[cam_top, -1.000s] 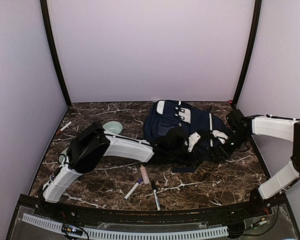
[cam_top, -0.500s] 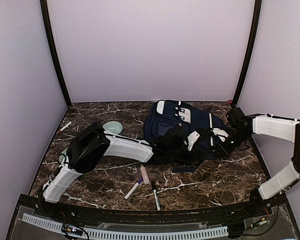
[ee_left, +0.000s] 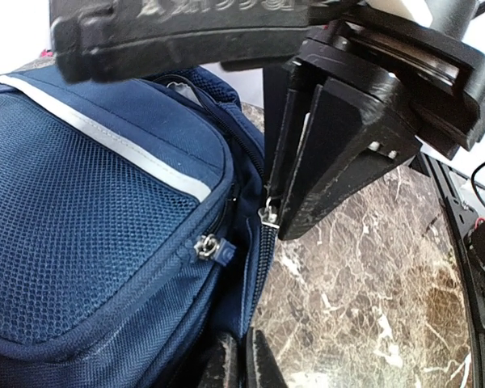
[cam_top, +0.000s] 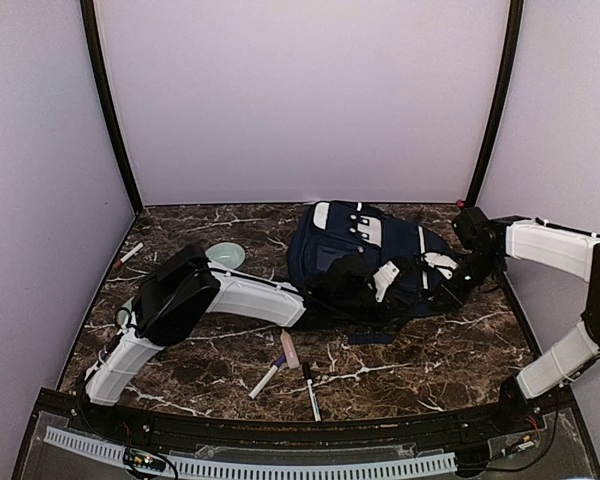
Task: Pack the student bag
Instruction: Zip the student bag into the largest pocket of the bag.
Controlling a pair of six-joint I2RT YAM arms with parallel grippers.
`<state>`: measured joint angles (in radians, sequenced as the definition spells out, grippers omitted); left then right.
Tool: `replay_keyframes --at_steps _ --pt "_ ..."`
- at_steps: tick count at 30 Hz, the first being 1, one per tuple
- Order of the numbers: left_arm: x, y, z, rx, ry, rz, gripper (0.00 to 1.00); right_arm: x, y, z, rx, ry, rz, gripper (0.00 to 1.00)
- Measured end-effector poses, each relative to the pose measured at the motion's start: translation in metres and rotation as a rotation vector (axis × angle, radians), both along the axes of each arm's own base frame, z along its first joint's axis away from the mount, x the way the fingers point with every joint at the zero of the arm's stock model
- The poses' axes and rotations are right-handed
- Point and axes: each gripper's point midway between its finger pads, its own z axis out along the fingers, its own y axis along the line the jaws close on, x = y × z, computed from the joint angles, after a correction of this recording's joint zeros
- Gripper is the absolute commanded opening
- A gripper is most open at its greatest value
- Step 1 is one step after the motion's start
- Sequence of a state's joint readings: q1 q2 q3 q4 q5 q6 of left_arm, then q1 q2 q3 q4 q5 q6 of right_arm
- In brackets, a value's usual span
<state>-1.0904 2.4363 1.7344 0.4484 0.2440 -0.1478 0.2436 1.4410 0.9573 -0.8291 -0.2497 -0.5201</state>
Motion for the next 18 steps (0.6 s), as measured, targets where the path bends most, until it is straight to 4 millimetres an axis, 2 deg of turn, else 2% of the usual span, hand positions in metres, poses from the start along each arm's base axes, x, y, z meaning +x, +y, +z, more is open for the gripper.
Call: replay_keyframes --at_steps 6,15,18 --pt "-0.003 0.002 -0.008 0.016 0.003 -0.006 0.00 -0.008 0.005 -0.011 0.027 0.076 0.046 0.10" --pt "-0.005 0.007 -0.020 0.047 0.018 -0.004 0.00 -0.008 0.012 -0.037 0.130 0.257 0.052 0.19" --pt "-0.005 0.008 -0.022 0.052 0.019 -0.003 0.00 -0.008 0.013 -0.038 0.189 0.320 0.036 0.20"
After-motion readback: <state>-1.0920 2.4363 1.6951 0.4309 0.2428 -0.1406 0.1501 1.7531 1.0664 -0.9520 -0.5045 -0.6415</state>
